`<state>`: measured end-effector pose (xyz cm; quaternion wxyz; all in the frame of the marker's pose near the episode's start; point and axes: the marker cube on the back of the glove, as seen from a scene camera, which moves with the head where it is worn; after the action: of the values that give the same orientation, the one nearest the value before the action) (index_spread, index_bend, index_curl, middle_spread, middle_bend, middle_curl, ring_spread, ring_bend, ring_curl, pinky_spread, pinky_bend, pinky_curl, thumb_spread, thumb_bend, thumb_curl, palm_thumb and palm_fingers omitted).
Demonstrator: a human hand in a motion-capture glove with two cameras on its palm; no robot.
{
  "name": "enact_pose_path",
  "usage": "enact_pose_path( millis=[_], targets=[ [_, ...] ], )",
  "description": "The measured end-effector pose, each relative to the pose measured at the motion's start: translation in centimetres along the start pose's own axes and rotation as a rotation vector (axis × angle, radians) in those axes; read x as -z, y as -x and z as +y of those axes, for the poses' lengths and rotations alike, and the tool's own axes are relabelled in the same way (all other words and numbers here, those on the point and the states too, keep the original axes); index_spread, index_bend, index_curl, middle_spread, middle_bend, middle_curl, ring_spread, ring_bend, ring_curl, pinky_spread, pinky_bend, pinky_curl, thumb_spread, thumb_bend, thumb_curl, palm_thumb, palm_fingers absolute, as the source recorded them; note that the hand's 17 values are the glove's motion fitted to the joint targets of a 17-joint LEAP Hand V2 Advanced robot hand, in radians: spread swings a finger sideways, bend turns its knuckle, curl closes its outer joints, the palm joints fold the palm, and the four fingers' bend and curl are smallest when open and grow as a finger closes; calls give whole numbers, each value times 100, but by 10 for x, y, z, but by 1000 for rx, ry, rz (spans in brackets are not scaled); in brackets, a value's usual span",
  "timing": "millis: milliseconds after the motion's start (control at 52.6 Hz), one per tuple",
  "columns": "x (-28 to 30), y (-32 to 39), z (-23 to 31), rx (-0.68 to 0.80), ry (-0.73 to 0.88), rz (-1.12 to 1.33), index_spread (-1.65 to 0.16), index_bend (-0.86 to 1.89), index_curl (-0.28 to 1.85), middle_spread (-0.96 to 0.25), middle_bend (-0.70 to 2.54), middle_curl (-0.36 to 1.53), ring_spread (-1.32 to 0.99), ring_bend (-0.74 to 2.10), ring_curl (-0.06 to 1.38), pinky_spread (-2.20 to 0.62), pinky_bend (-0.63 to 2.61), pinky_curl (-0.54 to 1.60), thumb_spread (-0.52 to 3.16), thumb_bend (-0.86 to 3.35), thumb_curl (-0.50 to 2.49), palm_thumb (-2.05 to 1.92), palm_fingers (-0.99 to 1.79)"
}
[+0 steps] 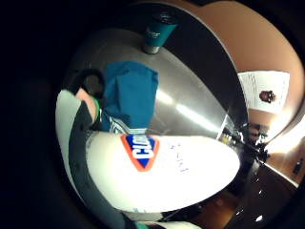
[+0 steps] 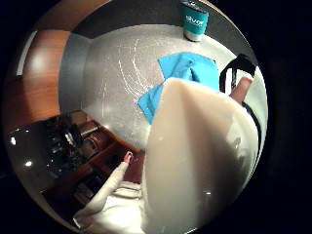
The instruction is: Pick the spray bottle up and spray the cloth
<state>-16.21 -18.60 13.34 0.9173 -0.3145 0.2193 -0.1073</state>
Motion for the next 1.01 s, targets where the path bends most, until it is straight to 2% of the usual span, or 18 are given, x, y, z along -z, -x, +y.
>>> enact_pose_path(
  millis=[266,475,799,932,1008],
  targets=[
    [29,19,9,17,-66,-81,-20,37,53,-13,51,52,-19,51,48,-29,32,40,3,-3,76,102,133],
    [42,48,5,80,-140,-363,-20,37,53,-13,51,52,-19,51,48,-29,32,40,3,-3,76,102,133],
    [61,122,-13,132,-361,-920,-20,37,53,-13,51,52,-19,51,48,-29,32,40,3,-3,76,103,133],
    [61,187,-41,156,-437,-1238,-20,37,53,-13,51,52,-20,51,48,-29,32,41,3,-3,75,103,132],
    [63,197,-52,139,-501,-1407,-20,37,53,-13,51,52,-20,51,48,-29,31,41,4,-3,75,103,132]
  ],
)
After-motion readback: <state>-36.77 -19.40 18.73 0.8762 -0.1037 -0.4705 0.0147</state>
